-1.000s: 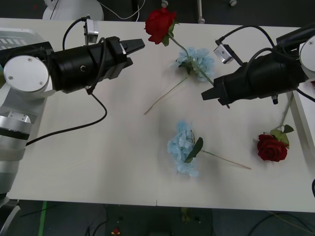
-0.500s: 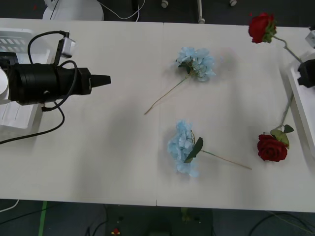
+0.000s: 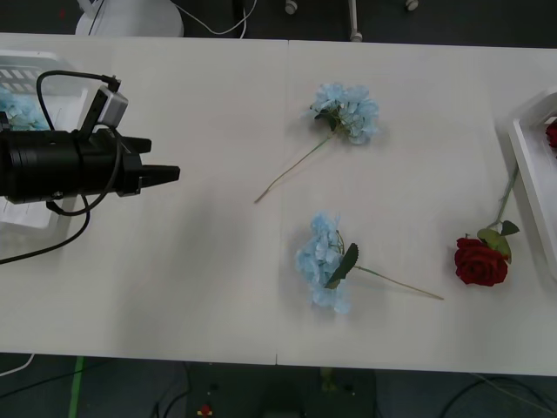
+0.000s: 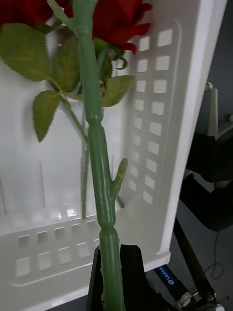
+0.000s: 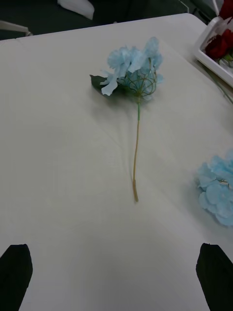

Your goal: Put the red flowers into the right box and the blue flowers into the left box

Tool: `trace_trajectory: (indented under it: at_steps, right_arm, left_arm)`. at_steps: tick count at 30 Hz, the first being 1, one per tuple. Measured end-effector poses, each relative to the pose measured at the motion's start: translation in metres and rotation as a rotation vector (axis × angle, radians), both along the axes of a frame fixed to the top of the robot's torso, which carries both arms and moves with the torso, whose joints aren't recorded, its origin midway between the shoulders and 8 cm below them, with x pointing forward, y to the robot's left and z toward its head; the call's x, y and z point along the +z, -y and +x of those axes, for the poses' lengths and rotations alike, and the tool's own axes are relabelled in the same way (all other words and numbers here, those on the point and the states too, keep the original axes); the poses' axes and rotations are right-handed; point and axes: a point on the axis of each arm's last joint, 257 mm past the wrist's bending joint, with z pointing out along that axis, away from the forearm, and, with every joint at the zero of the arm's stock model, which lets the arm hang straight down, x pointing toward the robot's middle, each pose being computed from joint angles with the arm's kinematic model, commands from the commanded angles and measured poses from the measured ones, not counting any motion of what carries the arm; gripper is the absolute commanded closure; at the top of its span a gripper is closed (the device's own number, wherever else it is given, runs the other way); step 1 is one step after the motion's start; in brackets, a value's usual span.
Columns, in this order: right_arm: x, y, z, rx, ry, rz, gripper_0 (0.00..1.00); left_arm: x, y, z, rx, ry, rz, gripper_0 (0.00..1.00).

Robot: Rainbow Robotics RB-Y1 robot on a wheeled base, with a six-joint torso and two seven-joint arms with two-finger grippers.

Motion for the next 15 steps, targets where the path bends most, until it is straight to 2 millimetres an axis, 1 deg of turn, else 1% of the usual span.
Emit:
trace_trajectory:
  at_steps: [4, 9, 11, 15]
  right_arm:
    - [-0.009, 0.026, 0.001, 0.008, 0.029, -0.074, 1.00]
    - [-0.031, 0.052, 0.000, 0.043, 0.011, -0.239, 1.00]
    - [-0.046, 0.058, 0.003, 0.059, 0.013, -0.286, 1.00]
    - [-0.084, 0.063, -0.003, 0.050, 0.002, -0.290, 1.00]
  left_arm:
    - [-0.001, 0.002, -0.002, -0.018, 0.028, 0.006, 0.00]
    - [0.005, 0.014, 0.001, 0.001, 0.043, -0.077, 0.00]
    - [0.007, 0.021, 0.001, -0.007, 0.074, -0.094, 0.00]
    - [0.002, 0.031, -0.003, -0.079, 0.186, -0.017, 0.00]
